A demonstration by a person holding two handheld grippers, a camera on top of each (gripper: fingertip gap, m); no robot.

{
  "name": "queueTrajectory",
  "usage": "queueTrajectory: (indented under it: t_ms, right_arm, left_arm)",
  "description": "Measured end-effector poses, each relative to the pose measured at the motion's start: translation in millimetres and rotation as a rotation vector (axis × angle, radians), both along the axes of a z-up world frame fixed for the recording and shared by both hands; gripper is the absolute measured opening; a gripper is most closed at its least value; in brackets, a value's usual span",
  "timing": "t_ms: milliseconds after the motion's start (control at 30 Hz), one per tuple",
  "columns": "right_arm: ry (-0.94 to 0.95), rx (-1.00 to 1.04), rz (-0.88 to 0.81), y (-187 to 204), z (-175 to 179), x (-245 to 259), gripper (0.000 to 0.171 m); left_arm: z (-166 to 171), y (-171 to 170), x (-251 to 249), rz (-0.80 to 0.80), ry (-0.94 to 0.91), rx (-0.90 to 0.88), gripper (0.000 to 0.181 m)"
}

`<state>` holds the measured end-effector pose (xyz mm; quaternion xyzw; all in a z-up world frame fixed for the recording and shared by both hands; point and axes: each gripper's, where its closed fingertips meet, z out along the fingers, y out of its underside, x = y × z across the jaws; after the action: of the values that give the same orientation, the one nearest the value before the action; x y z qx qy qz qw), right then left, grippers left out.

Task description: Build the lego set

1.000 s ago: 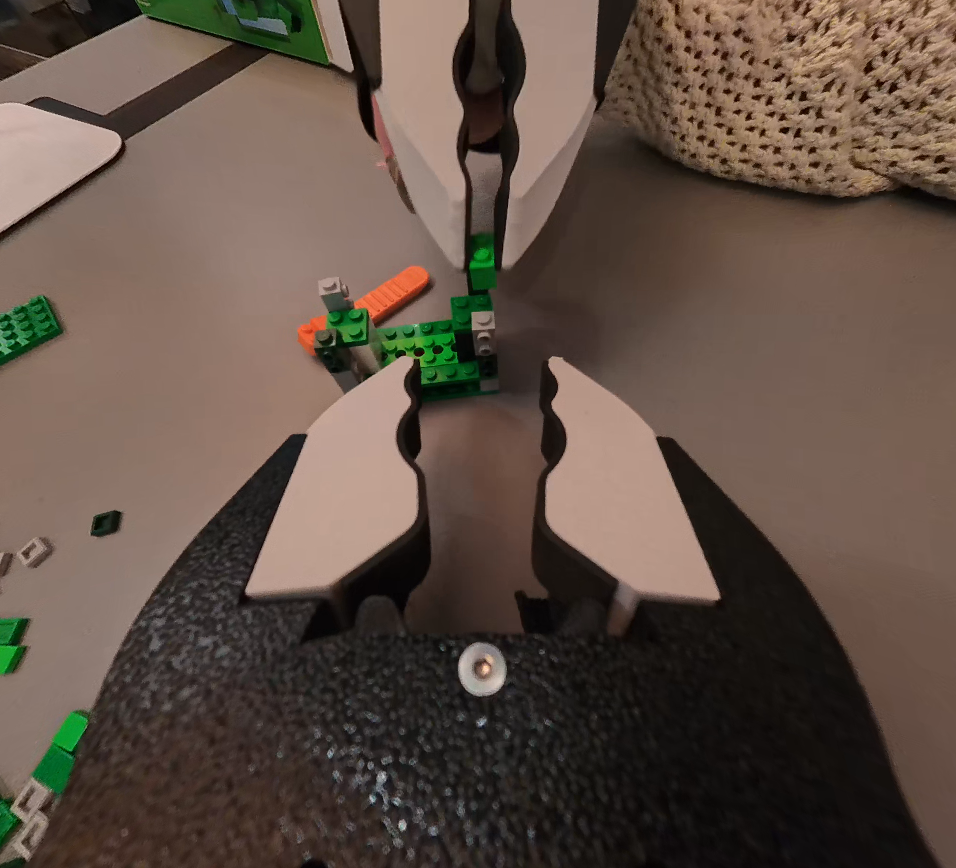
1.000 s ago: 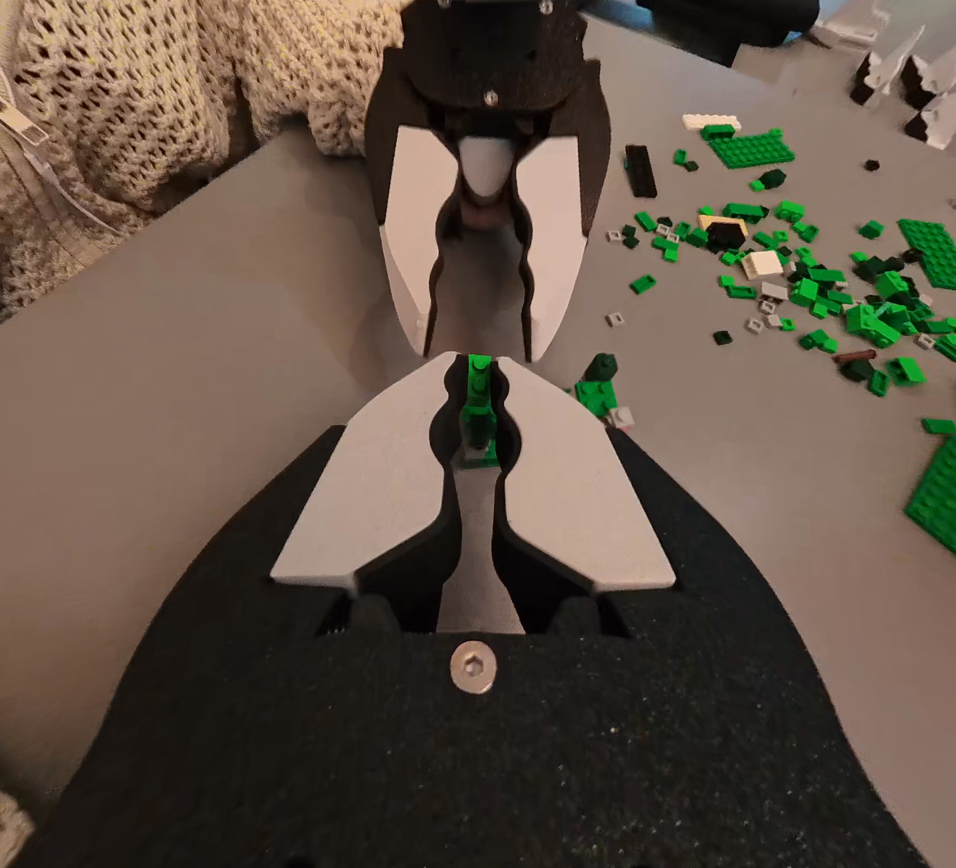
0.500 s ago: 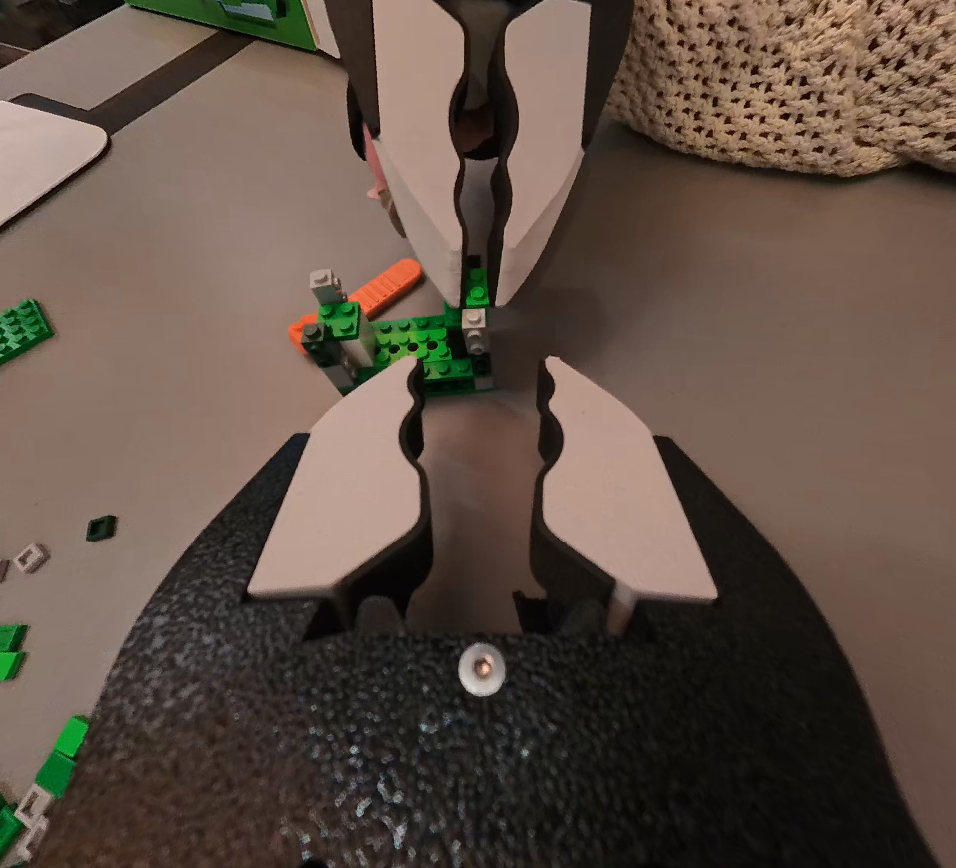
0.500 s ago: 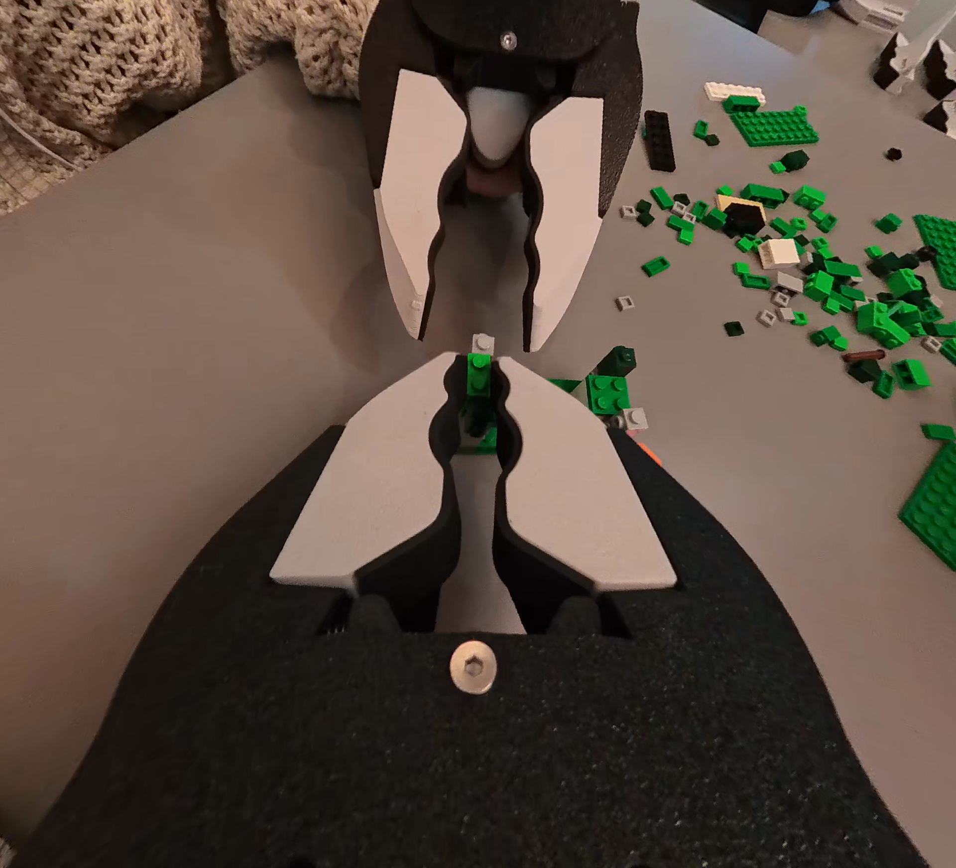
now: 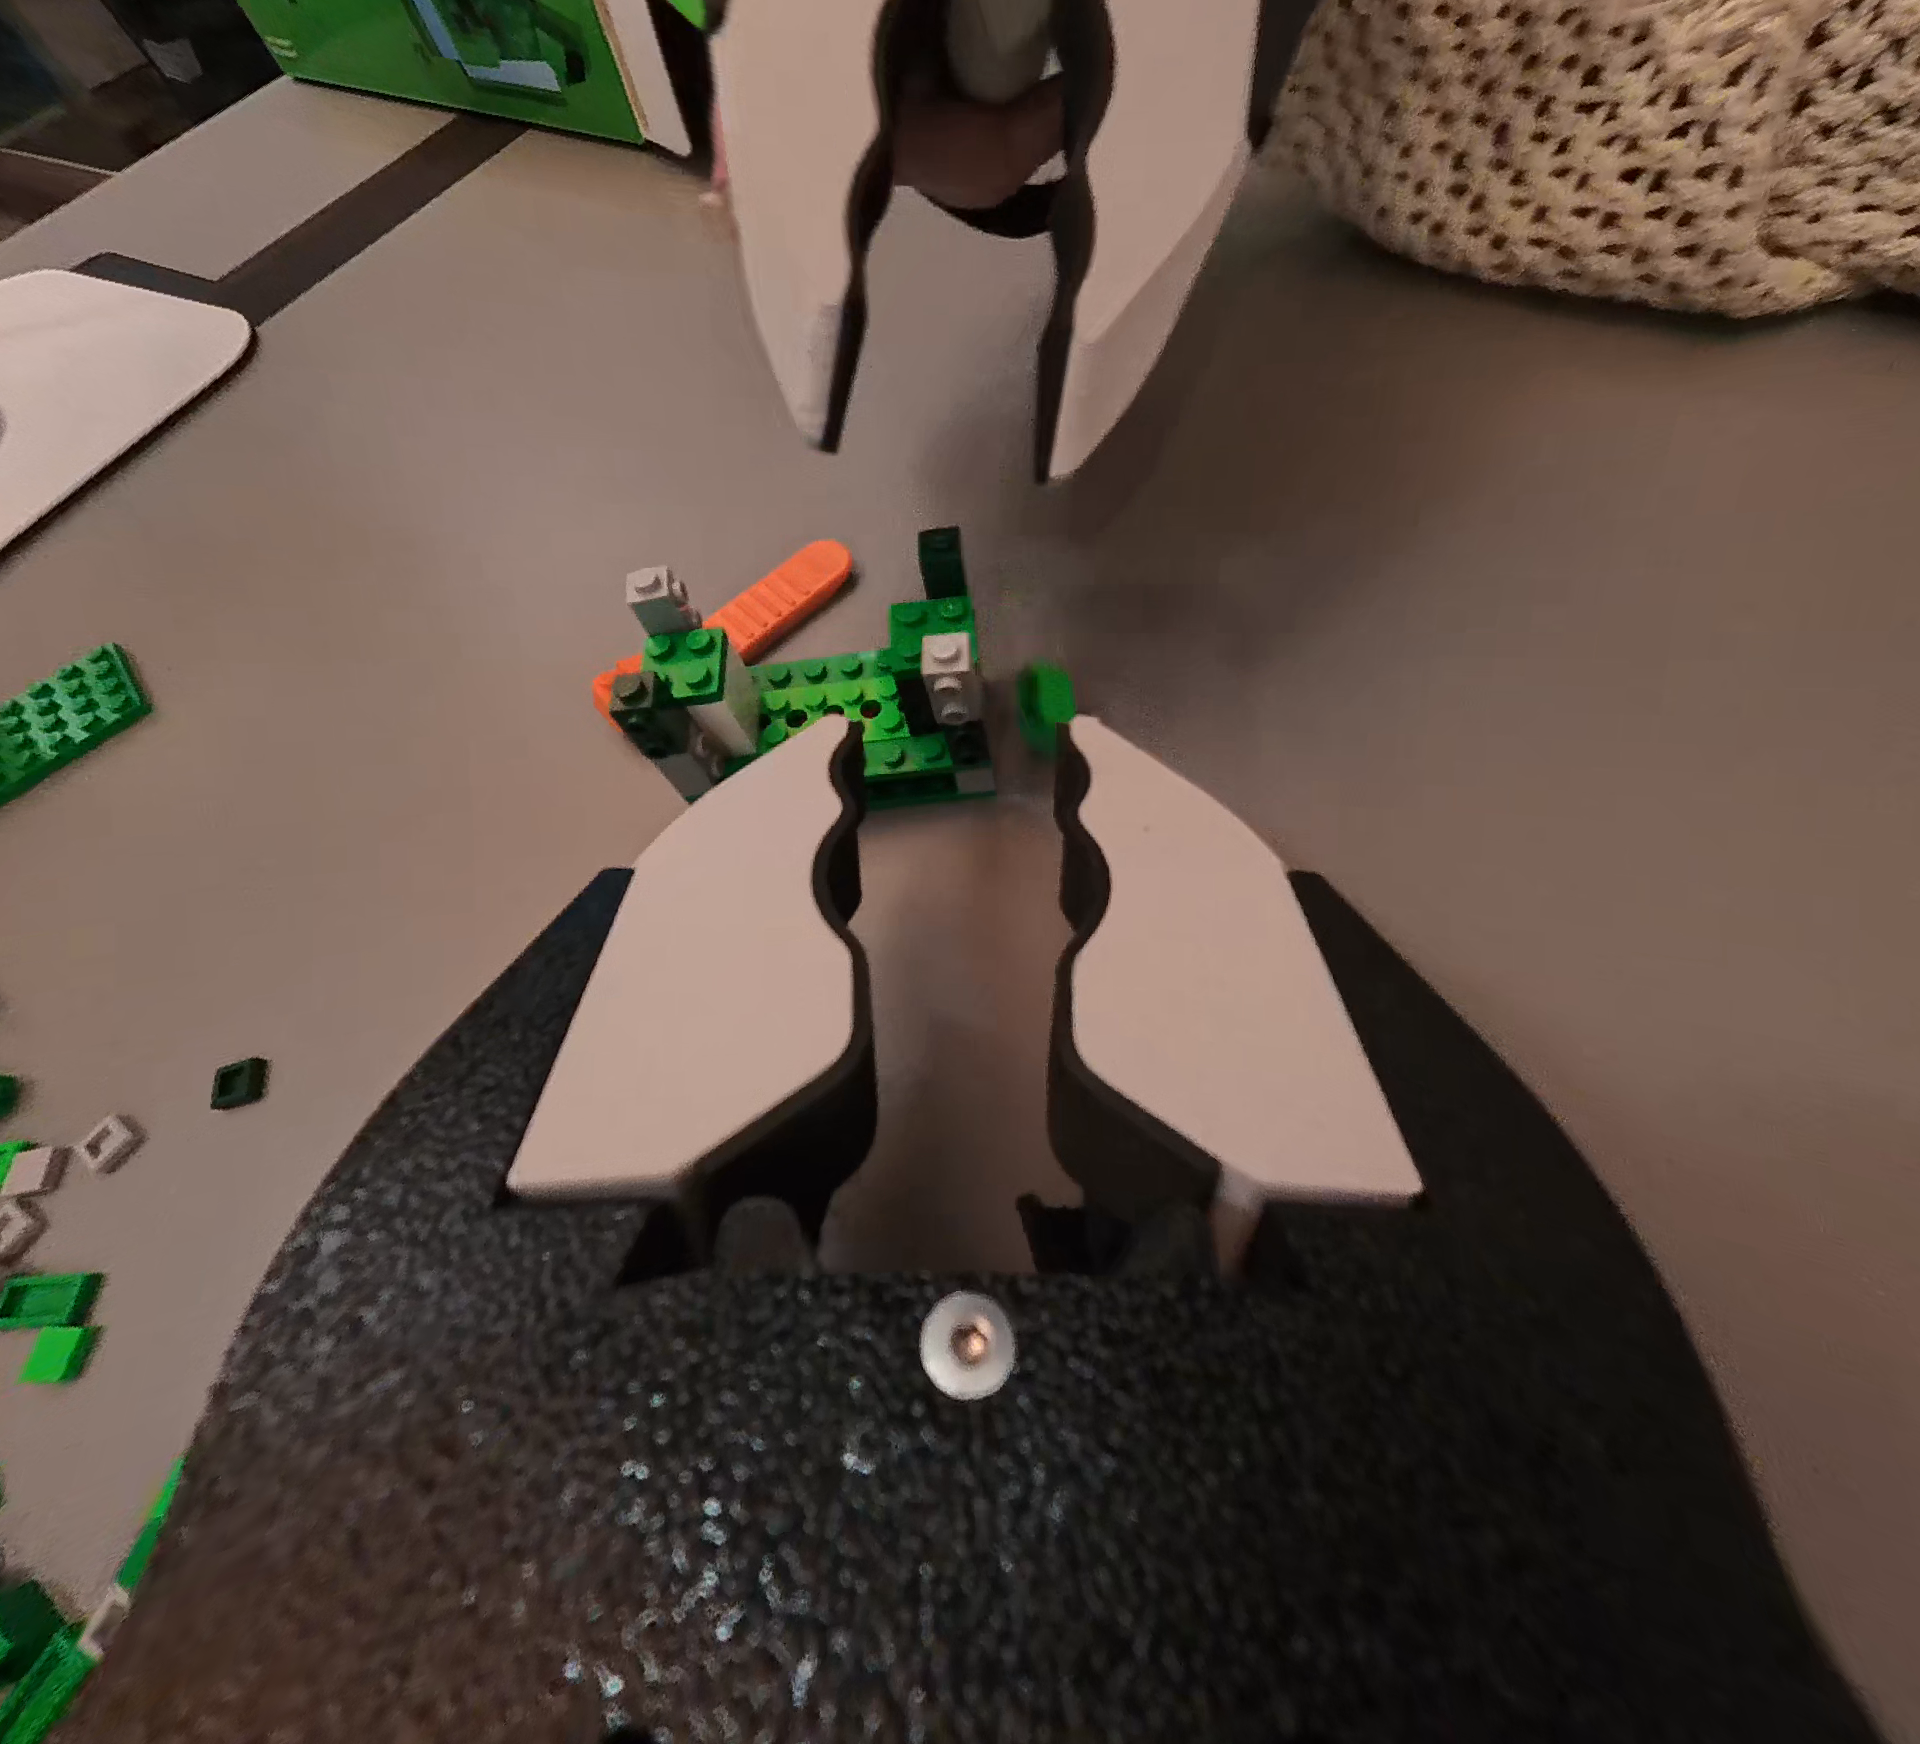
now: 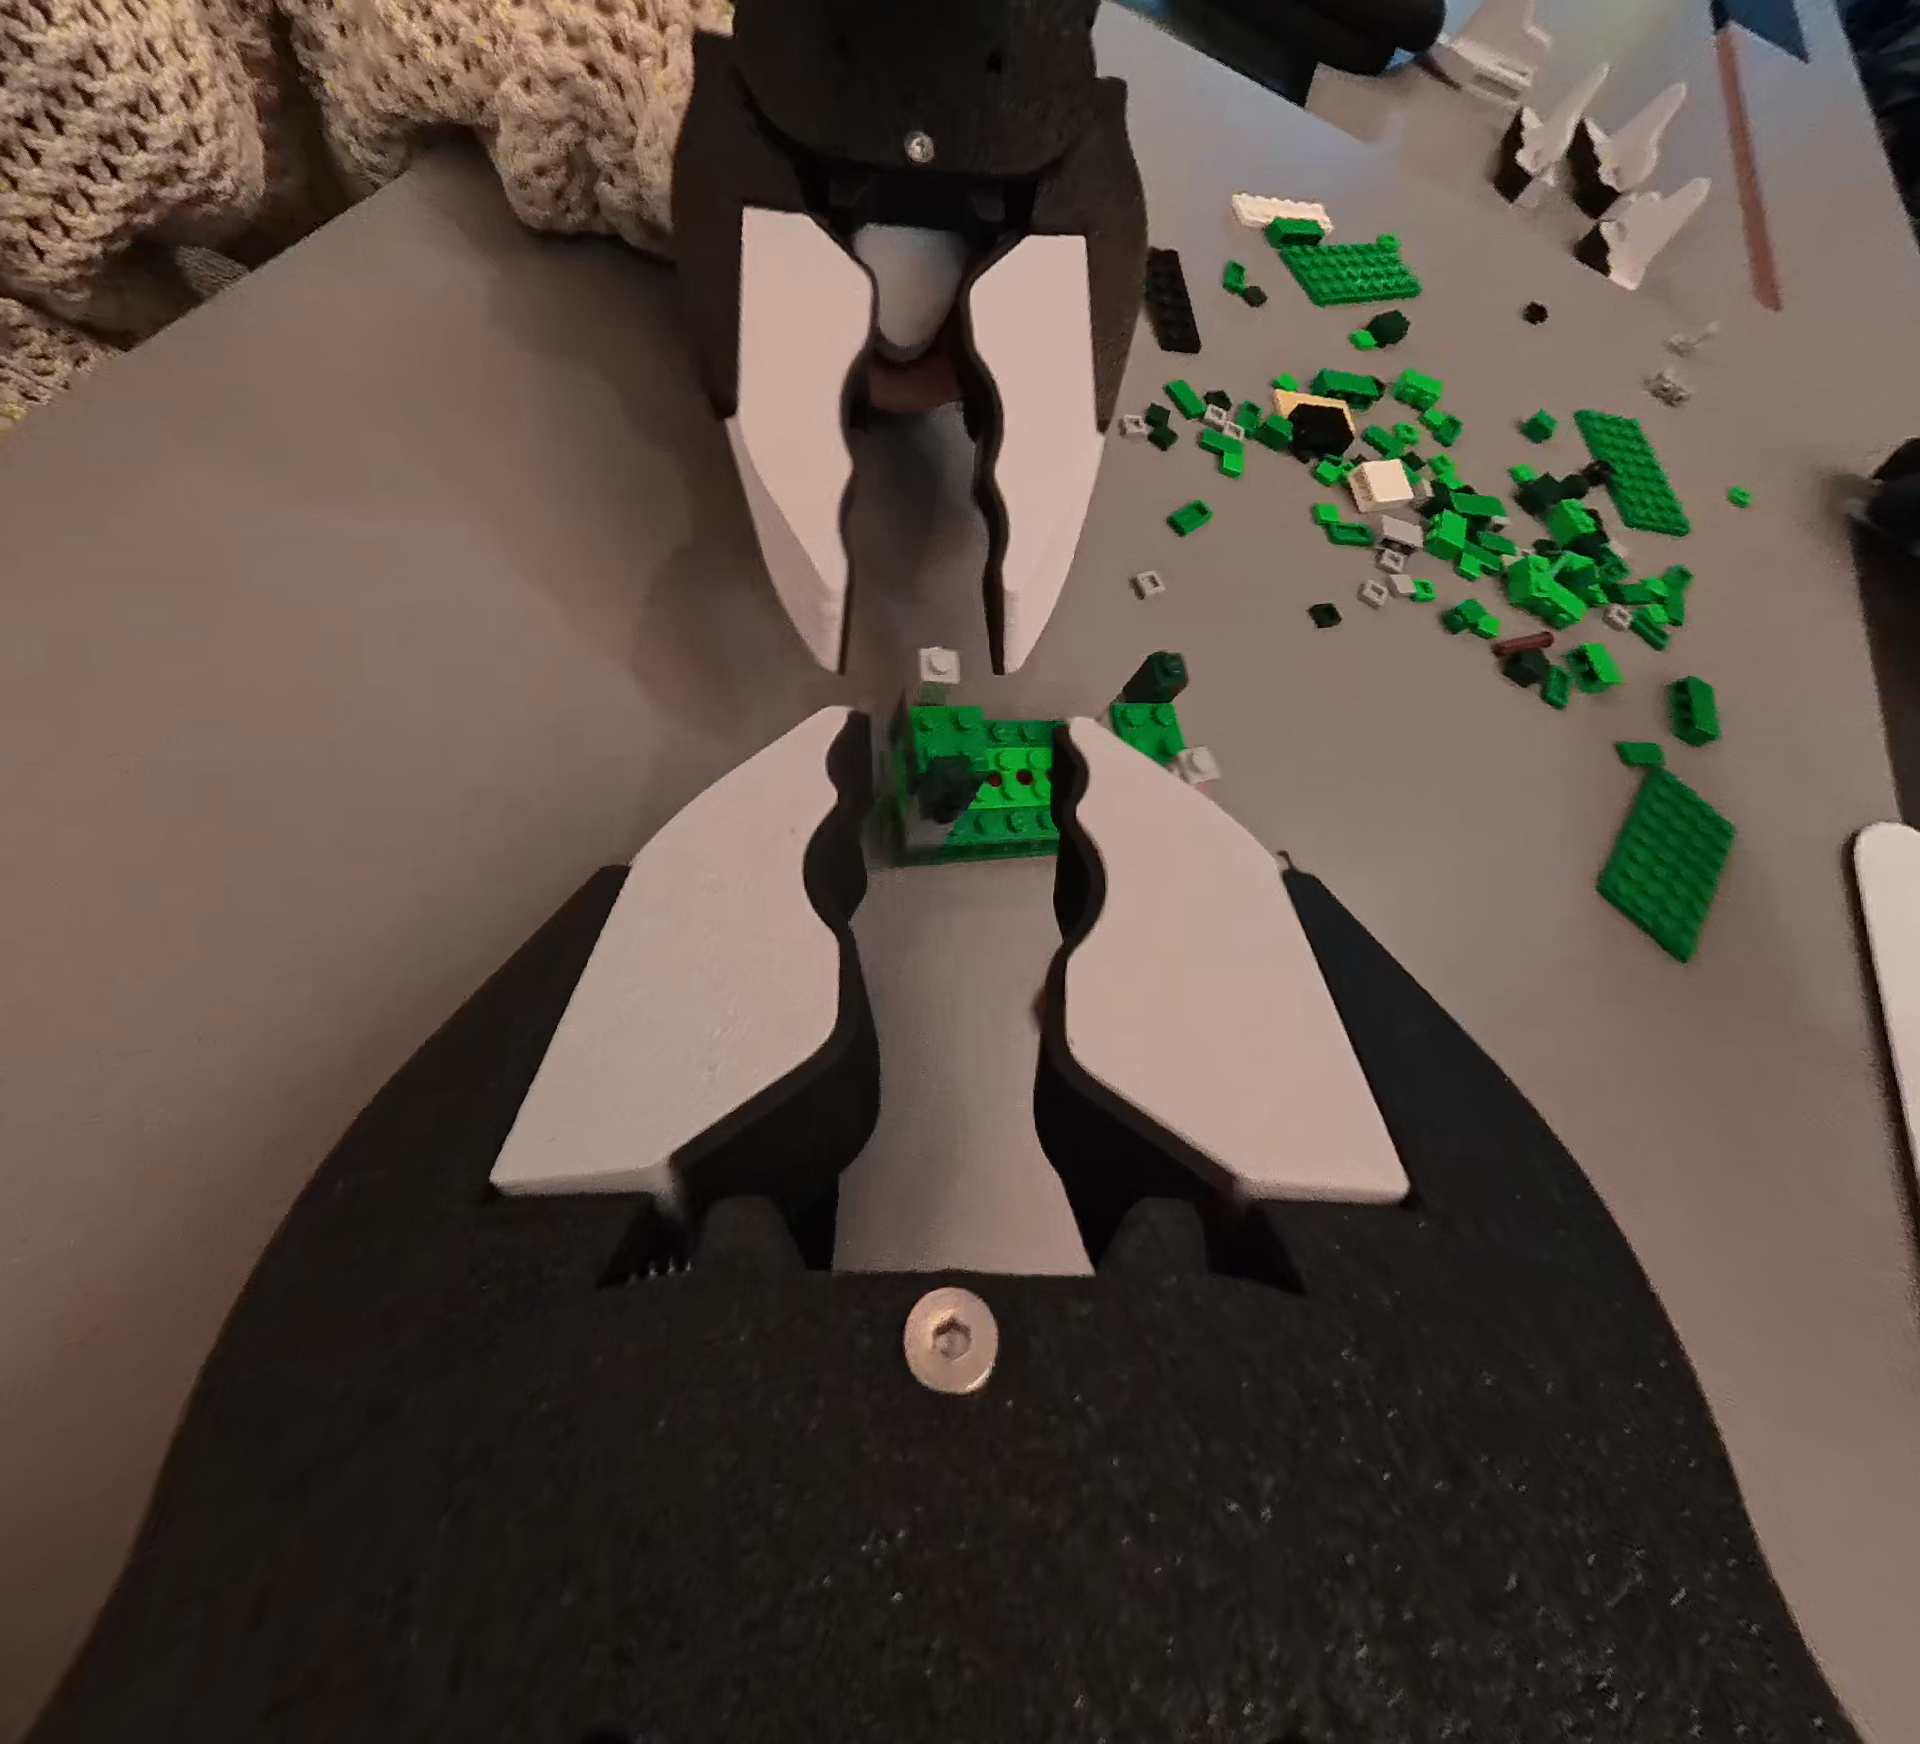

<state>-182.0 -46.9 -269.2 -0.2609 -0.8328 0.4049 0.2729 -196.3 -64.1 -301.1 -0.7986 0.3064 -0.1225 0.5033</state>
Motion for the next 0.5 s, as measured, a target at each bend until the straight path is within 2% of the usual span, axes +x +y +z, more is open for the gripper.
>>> queueTrajectory:
  t_ms: [200,233,300,333,500]
  right_arm:
    - [0.055,0.110,-0.088,-3.6,-15.5,13.8,0.031]
    - [0.059,0.114,-0.094,-5.5,-16.6,17.8,0.029]
    - [0.034,0.079,-0.092,-12.9,-20.2,27.8,0.028]
    - [0.011,0.053,-0.092,-16.8,-23.2,32.5,0.028]
    - [-0.064,0.009,-0.112,-28.7,-39.3,39.1,0.029]
  left_arm:
    - [-1.5,-2.5,-0.6,-0.016,0.037,0.010,0.033]
    - [-2.3,-4.9,-2.6,-0.020,0.055,0.005,0.029]
    - [-4.8,-15.4,0.4,-0.082,0.088,-0.009,0.011]
    - [-7.5,-22.0,5.3,-0.129,0.100,-0.022,0.008]
    - [-29.5,-27.7,12.0,-0.150,0.213,-0.118,0.024]
